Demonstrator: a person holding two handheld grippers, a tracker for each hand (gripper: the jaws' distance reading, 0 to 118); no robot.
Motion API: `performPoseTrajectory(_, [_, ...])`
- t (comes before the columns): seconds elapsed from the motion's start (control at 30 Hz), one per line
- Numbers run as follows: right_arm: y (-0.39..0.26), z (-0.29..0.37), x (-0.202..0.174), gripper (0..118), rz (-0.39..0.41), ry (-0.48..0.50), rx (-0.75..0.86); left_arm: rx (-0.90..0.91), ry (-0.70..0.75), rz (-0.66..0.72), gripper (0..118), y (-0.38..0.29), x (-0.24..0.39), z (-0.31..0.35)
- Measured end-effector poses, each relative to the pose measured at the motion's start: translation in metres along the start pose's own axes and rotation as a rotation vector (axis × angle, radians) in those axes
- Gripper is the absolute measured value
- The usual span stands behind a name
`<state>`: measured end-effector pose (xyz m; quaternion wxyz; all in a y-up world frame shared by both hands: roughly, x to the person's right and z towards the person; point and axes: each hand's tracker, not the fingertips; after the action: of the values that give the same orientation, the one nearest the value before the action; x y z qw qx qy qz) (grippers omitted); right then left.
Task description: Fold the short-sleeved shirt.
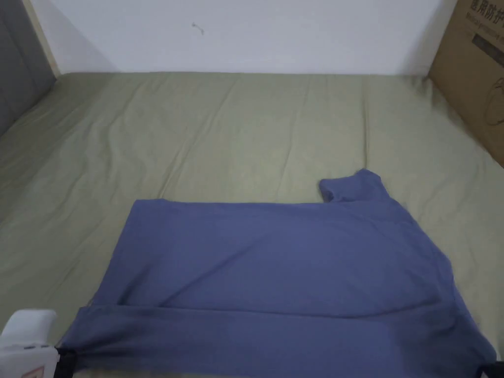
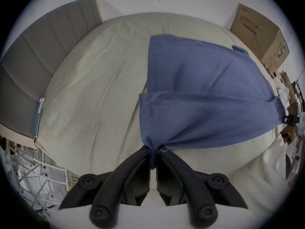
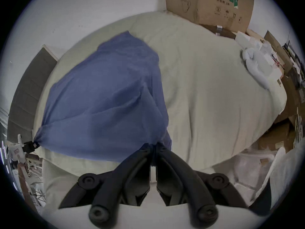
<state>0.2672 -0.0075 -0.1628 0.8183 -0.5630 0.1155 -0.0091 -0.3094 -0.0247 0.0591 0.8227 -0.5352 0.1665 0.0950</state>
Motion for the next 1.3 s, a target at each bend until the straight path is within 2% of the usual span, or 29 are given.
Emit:
performPoseTrajectory(0.1, [-0.019,-0.022,0.002,4,-0.031,-0.005,-0.029,0.008,-0.007,0.026,11,-0.013,-0.001,-0.008])
performPoseTrajectory(0.13, [-0.02,-0.024,0.0,13,-0.035,-0.004,-0.03,-0.001,0.01,0.036,29,-0.013,-0.001,-0.01])
performPoseTrajectory(0.17, [-0.02,-0.024,-0.004,26,-0.021,-0.021,-0.026,-0.01,0.036,0.035,51,-0.013,0.0,-0.01])
performPoseTrajectory(0.2, [-0.016,-0.023,-0.008,45,0.014,-0.044,-0.027,-0.012,0.077,0.02,74,-0.012,0.0,-0.008])
performPoseTrajectory(0.23, [-0.013,-0.02,-0.013,70,0.055,-0.065,-0.022,-0.009,0.11,0.008,97,-0.009,-0.004,-0.005])
performPoseTrajectory(0.27, [-0.01,-0.017,-0.016,77,0.08,-0.079,-0.011,-0.003,0.098,0.02,103,-0.008,-0.007,-0.001])
performPoseTrajectory(0.3, [-0.004,-0.011,-0.02,77,0.1,-0.1,0.003,0.022,0.087,0.054,103,-0.005,-0.011,0.007])
performPoseTrajectory(0.37, [0.008,-0.001,-0.029,77,0.13,-0.12,0.046,0.092,0.058,0.141,102,0.004,-0.017,0.025])
performPoseTrajectory(0.4, [0.016,0.003,-0.034,76,0.14,-0.109,0.065,0.119,0.022,0.184,94,0.01,-0.019,0.033])
performPoseTrajectory(0.43, [0.025,0.007,-0.036,73,0.143,-0.096,0.074,0.147,-0.028,0.216,65,0.016,-0.02,0.038])
performPoseTrajectory(0.47, [0.034,0.009,-0.041,61,0.144,-0.07,0.095,0.178,-0.084,0.238,30,0.022,-0.019,0.042])
performPoseTrajectory(0.5, [0.044,0.01,-0.046,61,0.144,-0.031,0.118,0.188,-0.112,0.253,30,0.032,-0.013,0.044])
performPoseTrajectory(0.53, [0.052,0.009,-0.053,53,0.144,-0.026,0.129,0.174,-0.114,0.247,17,0.04,-0.008,0.04])
performPoseTrajectory(0.57, [0.058,0.006,-0.057,31,0.152,-0.037,0.127,0.167,-0.088,0.224,0,0.047,-0.003,0.031])
performPoseTrajectory(0.6, [0.062,0.0,-0.063,0,0.149,-0.104,0.161,0.175,-0.075,0.201,0,0.052,0.004,0.022])
performPoseTrajectory(0.67, [0.064,-0.016,-0.07,0,0.147,-0.093,0.134,0.107,-0.055,0.202,0,0.06,0.011,0.002])
performPoseTrajectory(0.73, [0.073,-0.031,-0.068,0,0.068,0.033,0.086,0.125,-0.089,0.208,0,0.067,0.019,-0.003])
performPoseTrajectory(0.8, [0.088,-0.039,-0.071,0,0.064,0.007,0.102,0.131,-0.095,0.203,0,0.079,0.025,-0.003])
performPoseTrajectory(0.97, [0.162,-0.062,-0.076,0,0.07,0.018,0.179,0.156,-0.085,0.149,0,0.119,0.039,-0.01])
performPoseTrajectory(1.0, [0.183,-0.07,-0.078,12,0.082,0.015,0.177,0.159,-0.085,0.142,0,0.127,0.041,-0.012])
performPoseTrajectory(1.03, [0.201,-0.078,-0.079,45,0.103,0.01,0.168,0.164,-0.087,0.133,0,0.132,0.042,-0.015])
performPoseTrajectory(1.07, [0.218,-0.087,-0.08,69,0.118,-0.005,0.163,0.165,-0.084,0.127,0,0.139,0.044,-0.017])
performPoseTrajectory(1.1, [0.237,-0.098,-0.081,83,0.141,-0.007,0.159,0.163,-0.076,0.12,0,0.145,0.046,-0.02])
performPoseTrajectory(1.17, [0.268,-0.12,-0.08,84,0.148,-0.009,0.162,0.161,-0.074,0.112,0,0.153,0.047,-0.027])
performPoseTrajectory(1.3, [0.308,-0.175,-0.08,84,0.206,-0.097,0.063,0.135,-0.065,0.104,0,0.162,0.045,-0.042])
